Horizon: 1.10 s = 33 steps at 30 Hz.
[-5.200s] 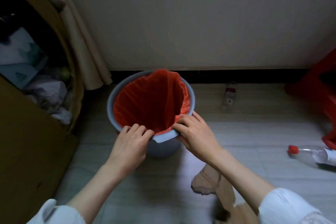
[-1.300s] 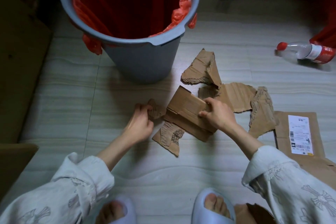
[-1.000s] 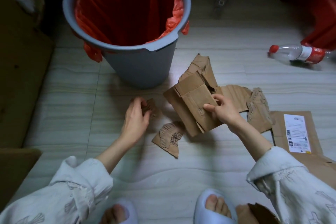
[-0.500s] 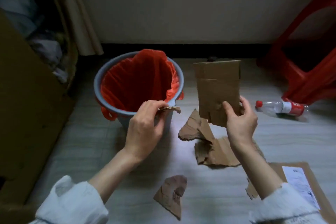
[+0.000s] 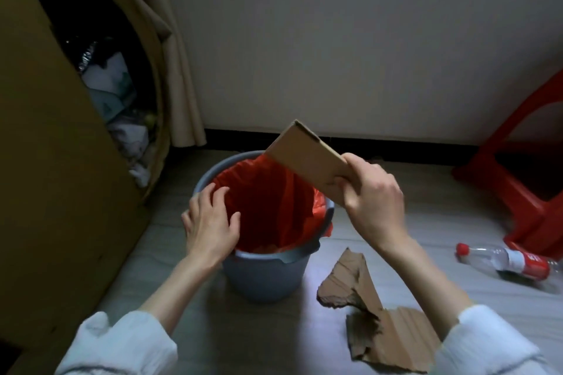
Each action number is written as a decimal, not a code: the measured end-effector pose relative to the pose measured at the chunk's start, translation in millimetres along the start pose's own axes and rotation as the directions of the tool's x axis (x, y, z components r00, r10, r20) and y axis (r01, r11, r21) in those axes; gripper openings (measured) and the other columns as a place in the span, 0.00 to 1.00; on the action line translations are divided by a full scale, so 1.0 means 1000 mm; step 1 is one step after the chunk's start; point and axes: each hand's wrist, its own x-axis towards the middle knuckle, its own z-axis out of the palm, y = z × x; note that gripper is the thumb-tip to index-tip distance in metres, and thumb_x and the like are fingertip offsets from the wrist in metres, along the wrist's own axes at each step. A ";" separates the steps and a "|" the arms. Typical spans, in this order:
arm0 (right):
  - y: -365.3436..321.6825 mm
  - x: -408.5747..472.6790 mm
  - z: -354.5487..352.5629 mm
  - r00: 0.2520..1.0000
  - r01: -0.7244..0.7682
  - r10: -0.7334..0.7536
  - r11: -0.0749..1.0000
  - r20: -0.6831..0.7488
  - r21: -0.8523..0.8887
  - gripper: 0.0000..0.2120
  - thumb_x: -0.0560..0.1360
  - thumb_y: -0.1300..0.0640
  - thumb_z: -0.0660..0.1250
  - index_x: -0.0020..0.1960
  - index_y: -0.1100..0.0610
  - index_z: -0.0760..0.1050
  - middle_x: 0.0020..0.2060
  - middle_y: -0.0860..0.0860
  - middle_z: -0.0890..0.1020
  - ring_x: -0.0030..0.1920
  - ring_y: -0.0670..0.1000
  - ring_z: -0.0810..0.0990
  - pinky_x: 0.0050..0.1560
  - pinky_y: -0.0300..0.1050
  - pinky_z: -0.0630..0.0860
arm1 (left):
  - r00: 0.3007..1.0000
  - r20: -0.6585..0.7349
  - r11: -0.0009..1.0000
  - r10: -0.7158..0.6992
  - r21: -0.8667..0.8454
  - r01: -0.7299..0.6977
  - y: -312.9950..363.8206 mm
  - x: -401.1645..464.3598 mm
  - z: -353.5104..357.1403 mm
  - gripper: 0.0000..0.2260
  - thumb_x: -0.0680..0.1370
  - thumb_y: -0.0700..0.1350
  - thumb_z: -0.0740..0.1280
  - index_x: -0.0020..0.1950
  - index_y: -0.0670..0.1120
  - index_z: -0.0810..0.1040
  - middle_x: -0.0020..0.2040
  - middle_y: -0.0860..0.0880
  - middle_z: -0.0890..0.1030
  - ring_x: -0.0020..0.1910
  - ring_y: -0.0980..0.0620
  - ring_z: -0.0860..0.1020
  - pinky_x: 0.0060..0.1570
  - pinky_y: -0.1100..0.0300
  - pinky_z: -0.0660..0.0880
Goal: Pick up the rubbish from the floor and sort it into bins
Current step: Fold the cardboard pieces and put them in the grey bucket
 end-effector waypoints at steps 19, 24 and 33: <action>-0.038 0.046 0.177 0.500 -0.058 0.270 0.958 0.823 -0.280 0.23 0.67 0.51 0.74 0.60 0.58 0.75 0.57 0.57 0.79 0.58 0.58 0.78 0.53 0.47 0.75 | 0.982 0.103 0.956 -0.159 -0.231 0.179 -0.027 -0.004 0.012 0.32 0.78 0.42 0.57 0.76 0.43 0.43 0.77 0.46 0.44 0.76 0.47 0.52 0.72 0.54 0.54; -0.013 0.019 0.205 0.276 -0.267 0.379 0.913 0.883 -0.309 0.15 0.72 0.61 0.64 0.57 0.65 0.78 0.50 0.58 0.82 0.45 0.53 0.79 0.37 0.42 0.74 | 0.984 0.082 0.959 -0.158 -0.227 0.172 -0.028 -0.005 0.015 0.32 0.78 0.43 0.57 0.76 0.43 0.43 0.77 0.47 0.44 0.75 0.47 0.52 0.72 0.54 0.55; -0.021 0.009 0.210 0.518 0.025 0.232 0.958 0.823 -0.285 0.15 0.73 0.60 0.62 0.59 0.57 0.75 0.58 0.58 0.78 0.58 0.59 0.78 0.54 0.48 0.74 | 0.984 0.087 0.960 -0.152 -0.223 0.168 -0.028 -0.004 0.017 0.32 0.76 0.41 0.58 0.76 0.41 0.45 0.77 0.45 0.46 0.75 0.46 0.53 0.71 0.54 0.55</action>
